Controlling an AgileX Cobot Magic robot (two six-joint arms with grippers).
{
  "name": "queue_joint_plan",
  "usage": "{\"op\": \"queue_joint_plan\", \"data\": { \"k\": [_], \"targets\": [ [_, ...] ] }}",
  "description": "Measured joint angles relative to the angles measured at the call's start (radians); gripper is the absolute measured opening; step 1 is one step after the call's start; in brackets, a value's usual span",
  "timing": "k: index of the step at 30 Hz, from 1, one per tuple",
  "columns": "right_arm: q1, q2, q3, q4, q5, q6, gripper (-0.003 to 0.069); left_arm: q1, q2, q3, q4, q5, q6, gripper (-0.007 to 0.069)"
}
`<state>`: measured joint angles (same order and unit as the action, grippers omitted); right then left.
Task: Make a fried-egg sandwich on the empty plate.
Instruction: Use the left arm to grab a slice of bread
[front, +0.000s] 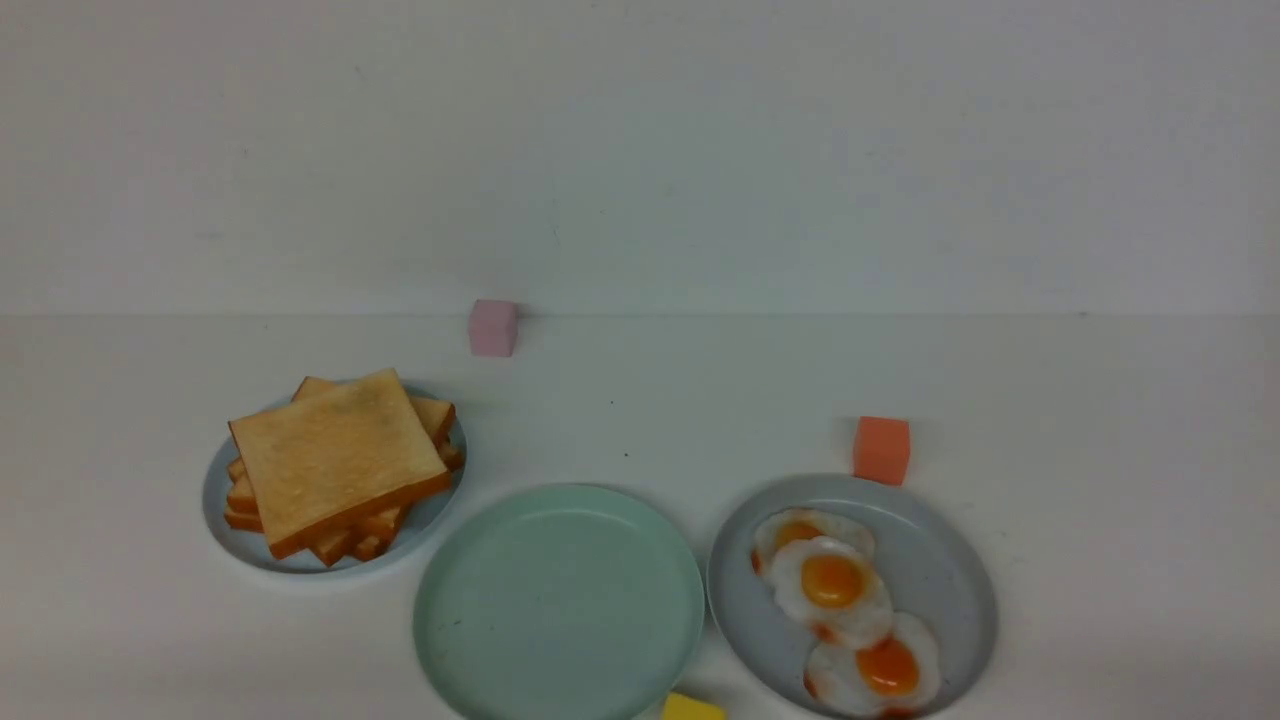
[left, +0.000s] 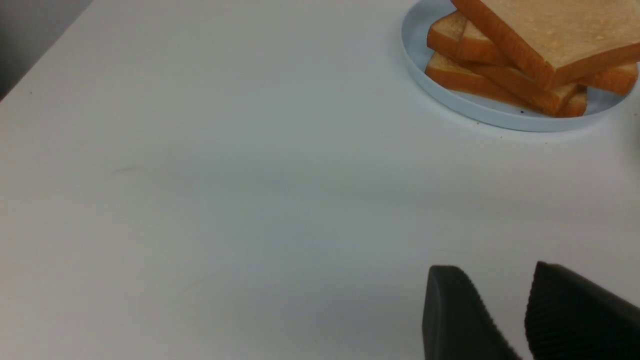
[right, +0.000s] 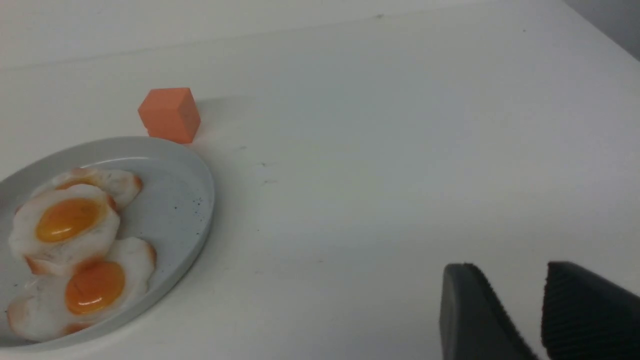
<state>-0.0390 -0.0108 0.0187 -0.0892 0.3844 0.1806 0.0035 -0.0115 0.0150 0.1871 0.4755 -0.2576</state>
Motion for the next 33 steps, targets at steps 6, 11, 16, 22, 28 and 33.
{"op": "queue_joint_plan", "data": {
  "k": [6,11,16,22,28,33],
  "targets": [
    [0.0,0.0,0.0,-0.068,0.001,0.0,0.0242,0.0,0.0,0.0,0.0,0.0,0.0,0.0238],
    [0.0,0.0,0.0,-0.105,0.001,0.0,0.0242,0.0,0.0,0.0,0.004,0.0,0.0,0.0238],
    [0.0,0.0,0.0,-0.136,0.002,0.0,0.0242,0.0,0.0,0.0,0.022,0.0,0.0,0.0238],
    [0.0,0.0,0.005,-0.148,-0.037,0.0,0.0242,0.0,0.0,0.006,0.029,-0.033,0.0,0.0238],
    [0.0,0.0,0.008,-0.153,-0.277,0.004,0.0242,0.0,0.0,0.015,0.03,-0.301,0.0,0.0238],
    [0.0,0.0,0.008,-0.158,-0.498,0.06,0.0242,0.0,0.0,0.015,0.035,-0.46,0.0,0.0238]
  ]
}}
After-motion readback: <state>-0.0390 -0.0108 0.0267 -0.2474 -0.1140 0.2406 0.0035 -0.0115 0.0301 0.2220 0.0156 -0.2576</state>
